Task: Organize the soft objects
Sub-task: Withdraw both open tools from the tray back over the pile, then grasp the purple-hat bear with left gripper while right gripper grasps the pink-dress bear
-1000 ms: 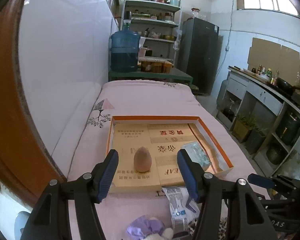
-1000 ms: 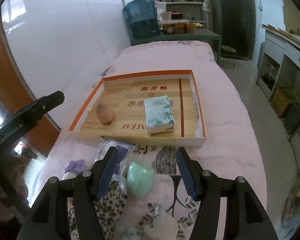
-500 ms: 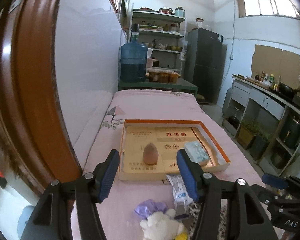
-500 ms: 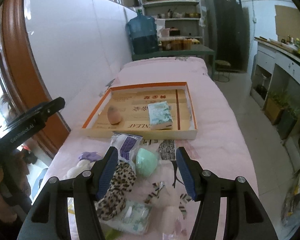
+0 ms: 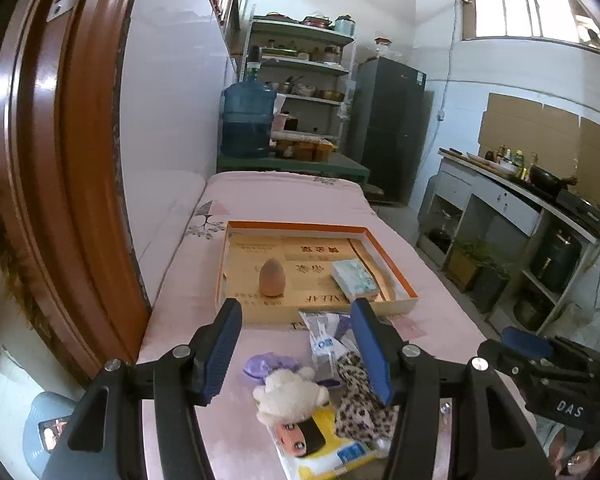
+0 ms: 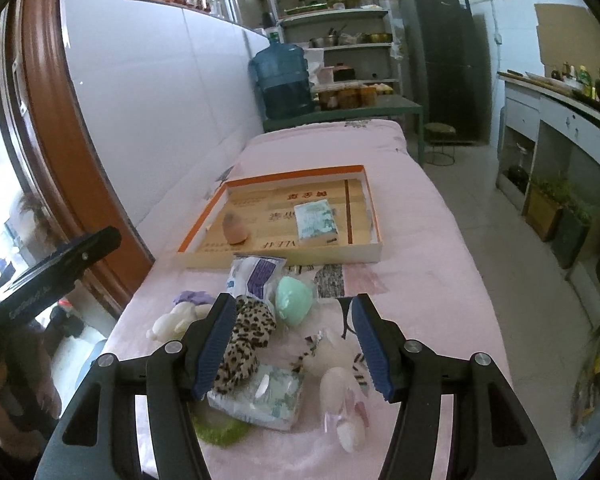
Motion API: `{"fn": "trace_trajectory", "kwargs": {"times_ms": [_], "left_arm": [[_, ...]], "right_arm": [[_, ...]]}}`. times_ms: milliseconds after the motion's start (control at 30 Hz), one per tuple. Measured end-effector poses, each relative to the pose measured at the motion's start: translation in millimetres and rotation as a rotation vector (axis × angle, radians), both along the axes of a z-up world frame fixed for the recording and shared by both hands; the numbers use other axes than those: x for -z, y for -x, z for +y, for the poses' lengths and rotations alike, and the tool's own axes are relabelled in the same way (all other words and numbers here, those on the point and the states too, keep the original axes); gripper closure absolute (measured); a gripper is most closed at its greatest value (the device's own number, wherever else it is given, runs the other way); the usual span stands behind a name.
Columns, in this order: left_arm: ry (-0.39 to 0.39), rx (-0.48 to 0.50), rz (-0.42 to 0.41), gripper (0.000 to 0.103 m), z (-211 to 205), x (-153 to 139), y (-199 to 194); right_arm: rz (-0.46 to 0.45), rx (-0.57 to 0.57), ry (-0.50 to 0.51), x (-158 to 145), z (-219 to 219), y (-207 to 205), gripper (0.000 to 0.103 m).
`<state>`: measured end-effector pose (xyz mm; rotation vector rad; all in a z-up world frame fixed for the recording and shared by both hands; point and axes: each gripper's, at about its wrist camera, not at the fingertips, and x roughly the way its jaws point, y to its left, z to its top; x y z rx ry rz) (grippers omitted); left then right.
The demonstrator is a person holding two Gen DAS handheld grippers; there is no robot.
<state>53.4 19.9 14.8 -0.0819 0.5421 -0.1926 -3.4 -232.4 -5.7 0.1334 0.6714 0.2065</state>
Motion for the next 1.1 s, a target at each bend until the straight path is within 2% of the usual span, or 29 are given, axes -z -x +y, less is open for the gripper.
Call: {"fn": "trace_trajectory", "kwargs": {"times_ms": [433,800,1100], "left_arm": [[-0.021,-0.005,0.008,0.046,2.3,11.5,27.6],[-0.033,-0.017,0.012,0.046,6.1,24.0,29.7],[-0.009,-0.016,0.051,0.046,12.3,43.2,22.4]], "right_arm": [[-0.001,0.011,0.003,5.7,-3.7,28.3,0.041],[0.025,0.006,0.013,17.0,1.5,27.0,0.041],[0.066,0.012,0.009,34.2,0.4,19.3,0.041]]}}
